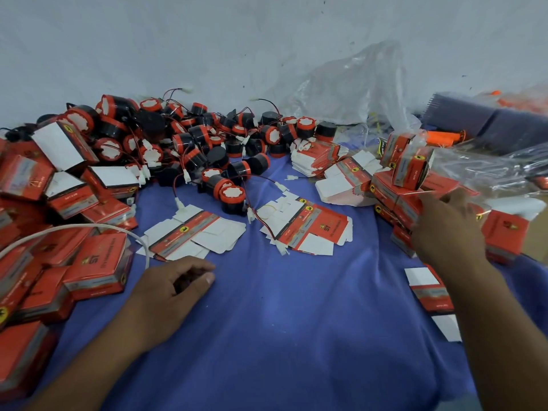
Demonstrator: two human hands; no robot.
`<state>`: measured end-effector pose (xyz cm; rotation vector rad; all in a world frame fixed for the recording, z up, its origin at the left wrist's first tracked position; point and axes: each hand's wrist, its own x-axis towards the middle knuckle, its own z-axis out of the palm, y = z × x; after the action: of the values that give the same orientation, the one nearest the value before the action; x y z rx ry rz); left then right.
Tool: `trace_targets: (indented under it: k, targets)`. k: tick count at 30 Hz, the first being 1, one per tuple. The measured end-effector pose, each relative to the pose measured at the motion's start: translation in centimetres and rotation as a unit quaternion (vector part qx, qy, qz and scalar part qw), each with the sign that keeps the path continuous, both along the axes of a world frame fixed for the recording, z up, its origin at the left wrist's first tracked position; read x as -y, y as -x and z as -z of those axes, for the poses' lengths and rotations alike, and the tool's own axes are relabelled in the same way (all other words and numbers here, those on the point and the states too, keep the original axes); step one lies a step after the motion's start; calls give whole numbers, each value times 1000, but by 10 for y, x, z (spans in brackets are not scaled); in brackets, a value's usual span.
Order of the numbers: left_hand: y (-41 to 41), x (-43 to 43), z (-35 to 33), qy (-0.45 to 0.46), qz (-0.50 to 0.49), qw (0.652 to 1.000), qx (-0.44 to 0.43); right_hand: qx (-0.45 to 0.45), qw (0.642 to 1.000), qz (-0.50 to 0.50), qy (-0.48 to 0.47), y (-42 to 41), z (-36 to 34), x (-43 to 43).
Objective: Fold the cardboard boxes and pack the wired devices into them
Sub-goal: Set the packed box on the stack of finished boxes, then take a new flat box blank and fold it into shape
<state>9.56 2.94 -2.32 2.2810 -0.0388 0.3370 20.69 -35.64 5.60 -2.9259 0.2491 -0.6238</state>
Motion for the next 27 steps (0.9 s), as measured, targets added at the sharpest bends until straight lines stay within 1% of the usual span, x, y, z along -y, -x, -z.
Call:
trace_targets:
  k: [2,4,5,6,8,11,12,13,16,17,19,20,21,22,23,24,25,26,27]
  targets:
    - [0,0,0,-2,3,1000,2,55,998,1,30,-1,6,-14]
    - [1,0,0,-7,9,1000,6,84,994,-54,47,-3,18,-38]
    - [1,0,0,-7,11,1000,7,67,991,-104,43,-5,26,-53]
    - [1,0,-1,-7,12,1000,9,27,988,-152,27,-7,36,-67]
    - [2,0,-2,-5,13,1000,14,-67,974,-216,-15,-16,57,-86]
    - [3,1,-4,1,21,1000,13,-118,955,-257,-93,-30,67,-94]
    - [3,1,-4,1,25,1000,9,-124,953,-260,-97,-33,67,-94]
    - [3,1,-5,-2,28,1000,6,-132,955,-259,-67,-35,65,-94]
    - [3,2,-6,-7,30,999,7,-129,956,-250,86,-31,60,-97]
    - [3,3,-6,-6,29,1000,9,-119,954,-250,114,-27,59,-99]
    - [4,3,-5,2,24,1000,8,-95,957,-237,136,-18,52,-104]
    - [5,4,-5,14,18,1000,9,-61,962,-227,137,-13,46,-106]
    - [4,4,-6,32,12,999,9,4,967,-227,118,-9,38,-108]
    - [3,4,-6,50,8,999,12,82,964,-240,78,-4,30,-110]
    - [3,5,-6,67,6,998,18,173,949,-265,5,2,21,-115]
    - [3,5,-7,88,7,996,27,242,919,-294,-97,9,13,-121]
    - [2,7,-8,120,9,992,36,268,882,-328,-206,18,7,-130]
    - [1,9,-9,170,11,984,48,247,851,-357,-295,27,4,-141]
    - [0,10,-10,231,9,971,62,192,832,-381,-355,35,5,-154]
